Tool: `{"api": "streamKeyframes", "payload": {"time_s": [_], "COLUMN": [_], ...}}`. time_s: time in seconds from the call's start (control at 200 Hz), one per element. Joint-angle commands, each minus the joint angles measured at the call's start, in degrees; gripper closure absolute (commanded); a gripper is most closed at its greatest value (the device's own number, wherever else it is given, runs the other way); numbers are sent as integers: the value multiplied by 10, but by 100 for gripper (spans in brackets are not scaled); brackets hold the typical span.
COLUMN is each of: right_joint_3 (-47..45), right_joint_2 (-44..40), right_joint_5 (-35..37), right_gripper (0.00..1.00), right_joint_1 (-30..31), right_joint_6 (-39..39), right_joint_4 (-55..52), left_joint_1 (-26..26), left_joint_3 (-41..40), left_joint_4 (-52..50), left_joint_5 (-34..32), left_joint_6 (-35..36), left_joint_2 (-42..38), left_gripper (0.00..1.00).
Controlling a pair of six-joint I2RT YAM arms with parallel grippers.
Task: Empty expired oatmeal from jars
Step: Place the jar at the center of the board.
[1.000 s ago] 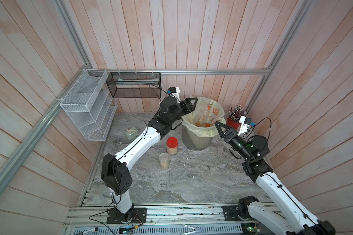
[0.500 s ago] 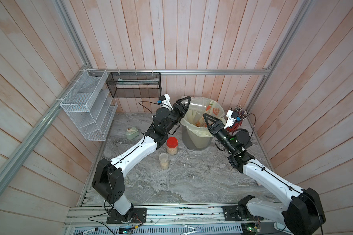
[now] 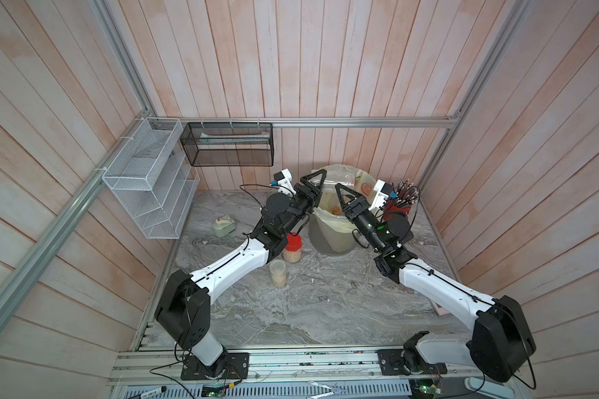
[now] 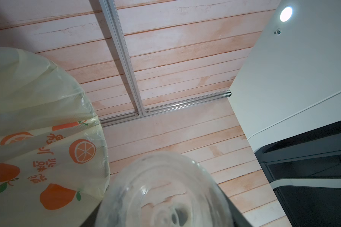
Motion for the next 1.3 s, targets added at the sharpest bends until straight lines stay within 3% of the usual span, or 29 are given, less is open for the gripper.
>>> {"api": "streamKeyframes", "payload": {"time_s": [0.0,0.695,0.955,1.02,1.12,1.295], "right_joint_3": [21,57,53,51,46,38], "right_joint_2": [15,70,73,72,69,52], "right_joint_5": [20,16,23,25,35,53], "right_gripper": [10,19,31,37,51,57], "right_joint_1": [4,13,25,28,32,39], "right_joint_6": [12,47,45,42,38,18], "right_joint_4": [40,81,83,83,83,72], "left_joint_1": [-7,-25,-27,-26,-26,-23], "left_joint_3": [-13,-59,-68,-69,-77,-100], "left_joint_4": [28,57,58,55,52,44], "left_joint_5": [-11,-6,-1,6,7,-7], "left_joint_6": [-12,-26,-26,-28,-30,-8], "left_joint_2": [-25,-38,-43,-44,-50,-76], "left_gripper": [87,87,85,80,63,38]}}
